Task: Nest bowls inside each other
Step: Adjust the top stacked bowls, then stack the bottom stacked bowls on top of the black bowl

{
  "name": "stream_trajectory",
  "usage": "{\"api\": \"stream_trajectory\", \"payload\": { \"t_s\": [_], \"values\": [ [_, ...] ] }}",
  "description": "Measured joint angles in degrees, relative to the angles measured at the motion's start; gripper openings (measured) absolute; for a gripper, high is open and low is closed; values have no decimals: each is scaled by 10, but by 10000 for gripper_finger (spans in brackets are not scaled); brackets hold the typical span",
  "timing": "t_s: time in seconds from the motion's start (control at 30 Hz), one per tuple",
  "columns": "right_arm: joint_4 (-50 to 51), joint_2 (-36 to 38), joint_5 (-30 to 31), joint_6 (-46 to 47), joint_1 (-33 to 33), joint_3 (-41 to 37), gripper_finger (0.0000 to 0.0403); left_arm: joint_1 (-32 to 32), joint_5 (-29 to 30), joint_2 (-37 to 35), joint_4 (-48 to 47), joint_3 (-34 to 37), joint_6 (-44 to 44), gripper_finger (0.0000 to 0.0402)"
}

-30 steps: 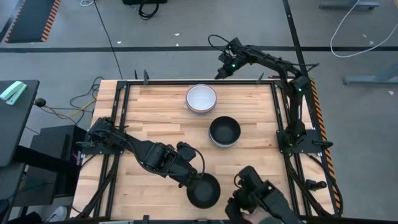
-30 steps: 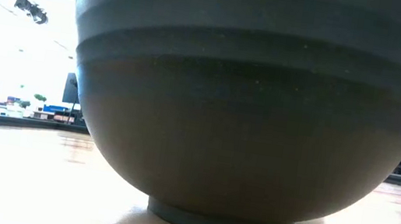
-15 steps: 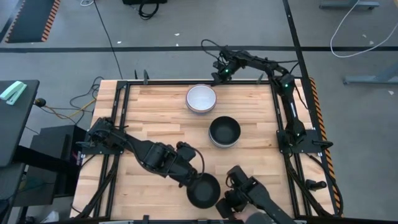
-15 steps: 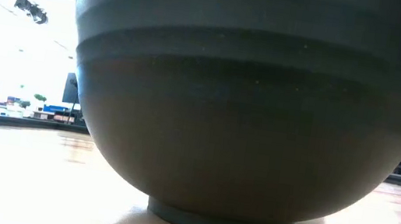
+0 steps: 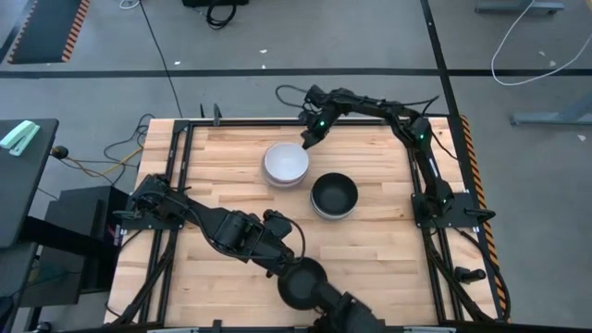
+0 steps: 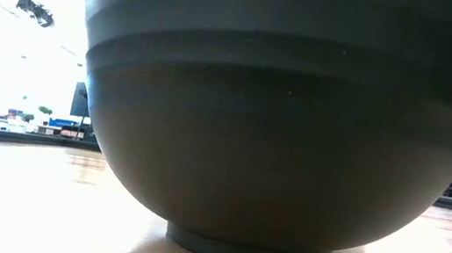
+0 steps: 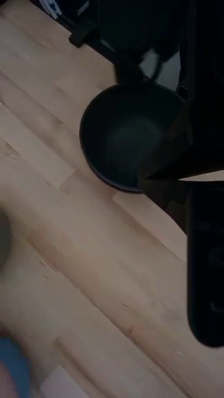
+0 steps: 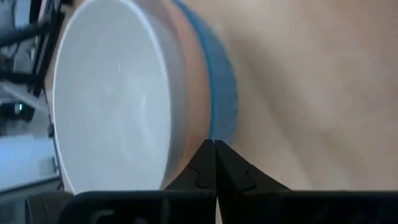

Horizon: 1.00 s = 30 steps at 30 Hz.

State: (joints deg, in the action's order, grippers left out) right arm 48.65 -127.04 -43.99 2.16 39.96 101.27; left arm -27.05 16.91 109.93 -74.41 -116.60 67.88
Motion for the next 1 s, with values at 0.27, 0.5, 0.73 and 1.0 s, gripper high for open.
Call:
{"api": "stream_trajectory", "payload": {
  "t_s": [0.27, 0.5, 0.73, 1.0],
  "values": [
    [12, 1, 13, -8, -59, 0, 0, -5, 0, 0, 1, 0, 1, 14],
    [15, 1, 21, -13, -95, 0, 0, -10, 0, 0, 5, 0, 11, 30],
    [19, 3, 21, -22, -110, 0, 0, -12, 0, 0, 22, 0, 16, 11],
    [92, 84, 77, -70, -85, 0, 2, -11, -35, 26, 53, 0, -12, 24]
  ]
}}
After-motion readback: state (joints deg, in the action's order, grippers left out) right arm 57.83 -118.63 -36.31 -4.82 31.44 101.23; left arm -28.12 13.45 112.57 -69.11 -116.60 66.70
